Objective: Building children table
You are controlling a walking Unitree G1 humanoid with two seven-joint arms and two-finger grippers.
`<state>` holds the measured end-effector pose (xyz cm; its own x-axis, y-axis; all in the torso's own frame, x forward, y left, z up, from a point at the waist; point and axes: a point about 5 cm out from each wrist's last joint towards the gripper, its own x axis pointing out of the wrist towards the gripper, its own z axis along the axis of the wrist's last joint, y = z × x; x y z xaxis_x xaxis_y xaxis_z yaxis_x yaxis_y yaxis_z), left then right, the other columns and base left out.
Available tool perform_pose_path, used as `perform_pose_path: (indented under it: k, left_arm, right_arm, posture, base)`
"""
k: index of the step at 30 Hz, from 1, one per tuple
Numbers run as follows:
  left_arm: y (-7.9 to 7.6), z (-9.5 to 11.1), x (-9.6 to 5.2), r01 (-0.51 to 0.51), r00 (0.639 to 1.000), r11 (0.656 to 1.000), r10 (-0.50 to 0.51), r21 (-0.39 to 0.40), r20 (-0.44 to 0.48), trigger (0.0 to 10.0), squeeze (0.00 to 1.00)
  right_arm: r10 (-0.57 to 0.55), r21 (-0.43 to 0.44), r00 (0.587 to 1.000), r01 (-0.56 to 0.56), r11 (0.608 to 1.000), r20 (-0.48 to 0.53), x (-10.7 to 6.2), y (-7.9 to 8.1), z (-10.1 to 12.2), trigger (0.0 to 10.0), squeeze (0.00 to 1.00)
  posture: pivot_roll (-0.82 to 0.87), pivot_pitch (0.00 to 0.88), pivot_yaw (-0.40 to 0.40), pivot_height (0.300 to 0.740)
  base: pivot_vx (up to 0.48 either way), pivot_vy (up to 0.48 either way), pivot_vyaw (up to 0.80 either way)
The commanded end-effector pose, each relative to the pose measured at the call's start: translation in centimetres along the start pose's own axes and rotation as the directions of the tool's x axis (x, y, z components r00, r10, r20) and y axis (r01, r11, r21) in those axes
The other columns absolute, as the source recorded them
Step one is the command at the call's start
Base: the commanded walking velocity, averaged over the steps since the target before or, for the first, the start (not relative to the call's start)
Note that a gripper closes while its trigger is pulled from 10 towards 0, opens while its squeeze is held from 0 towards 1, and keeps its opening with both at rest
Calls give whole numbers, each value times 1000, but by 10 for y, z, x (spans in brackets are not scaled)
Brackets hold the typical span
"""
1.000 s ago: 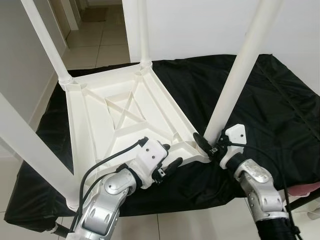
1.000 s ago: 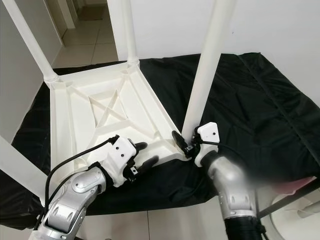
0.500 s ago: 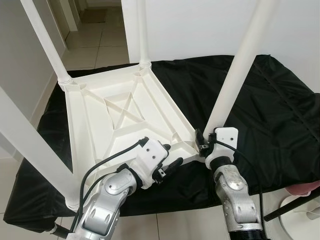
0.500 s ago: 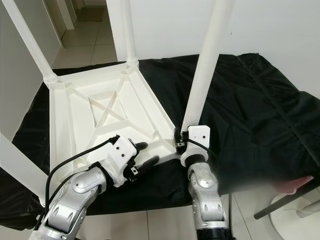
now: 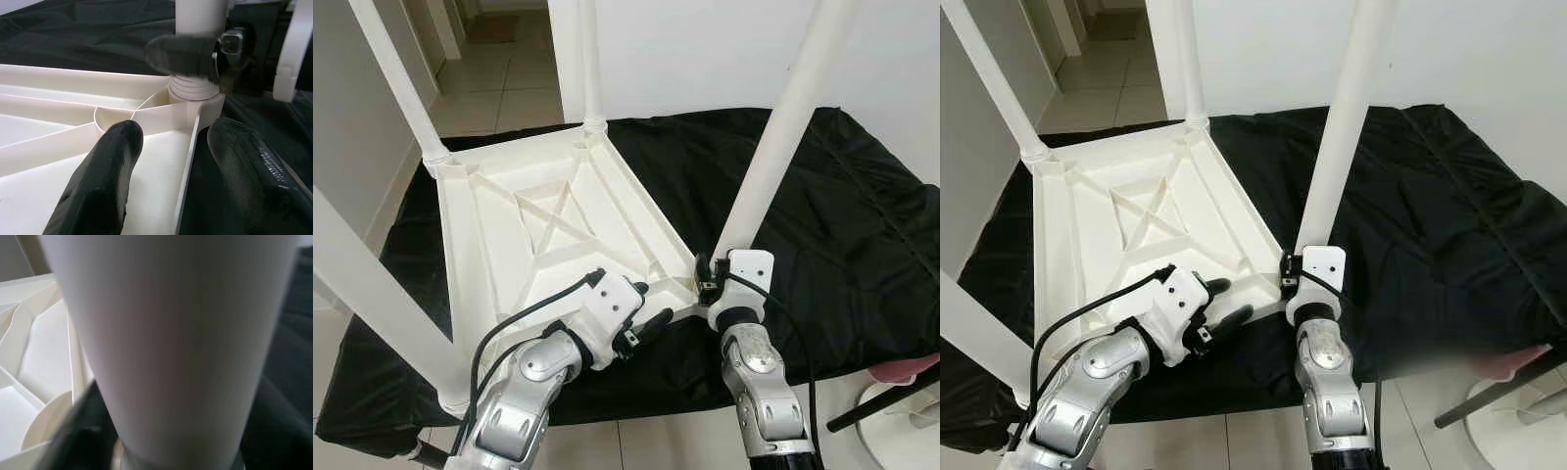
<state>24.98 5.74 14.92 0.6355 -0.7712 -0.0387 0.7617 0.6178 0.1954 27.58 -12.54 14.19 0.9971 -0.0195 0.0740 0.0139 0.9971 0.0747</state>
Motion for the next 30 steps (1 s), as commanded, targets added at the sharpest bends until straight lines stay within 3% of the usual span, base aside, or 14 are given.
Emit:
perform_pose_path:
  k: [1,7,16,17,19,21,24,25,27,28,30]
  left_arm:
    - [4,-2,0,-63,998,998,63,5,-15,10000,0]
    - [5,-1,2,-67,998,998,67,5,-13,10000,0]
    - [6,-1,2,-66,998,998,66,5,-12,10000,0]
    - [5,-1,2,-63,998,998,63,5,-13,10000,0]
    - [5,-1,2,-63,998,998,63,5,-13,10000,0]
    - [5,-1,2,-60,998,998,60,7,-14,10000,0]
    - [6,-1,2,-59,998,998,59,8,-14,10000,0]
    - [7,0,3,-60,998,998,60,11,-14,10000,0]
    - [7,0,3,-60,998,998,60,11,-14,10000,0]
    - [7,0,4,-54,998,998,54,19,-12,10000,0]
    - [7,0,5,-50,999,998,50,25,-11,10000,0]
  right_arm:
    - [8,68,1000,-6,998,-24,-3,12,-3,10000,1000]
    - [20,51,1000,-19,999,-14,-3,5,-2,10000,1000]
    - [159,-2,987,-159,987,15,-4,-11,3,10000,1000]
    - [246,-36,969,-245,969,25,-2,-16,5,10000,0]
    - [246,-36,969,-245,969,25,-2,-16,5,10000,0]
    - [368,-93,930,-365,926,18,3,-26,10,10000,0]
    - [412,-125,911,-407,905,17,7,-30,13,10000,0]
    - [472,-161,882,-465,870,5,12,-34,15,10000,0]
    - [472,-161,882,-465,870,5,12,-34,15,10000,0]
    - [515,-184,857,-508,842,-8,17,-34,16,10000,0]
    - [535,-190,844,-528,828,-15,20,-34,16,10000,0]
  posture:
    - [-78,58,60,740]
    - [-80,54,59,740]
    - [-83,60,61,740]
    - [-85,61,64,740]
    - [-85,61,64,740]
    - [-84,63,65,740]
    - [-80,59,65,740]
    - [-80,59,65,740]
    - [-80,59,65,740]
    - [-76,44,67,740]
    - [-76,44,67,740]
  base:
    - [0,0,0]
    - [0,0,0]
    - [0,0,0]
    - [0,0,0]
    - [0,0,0]
    - [0,0,0]
    - [0,0,0]
    - [0,0,0]
    - [0,0,0]
    - [0,0,0]
    - [0,0,0]
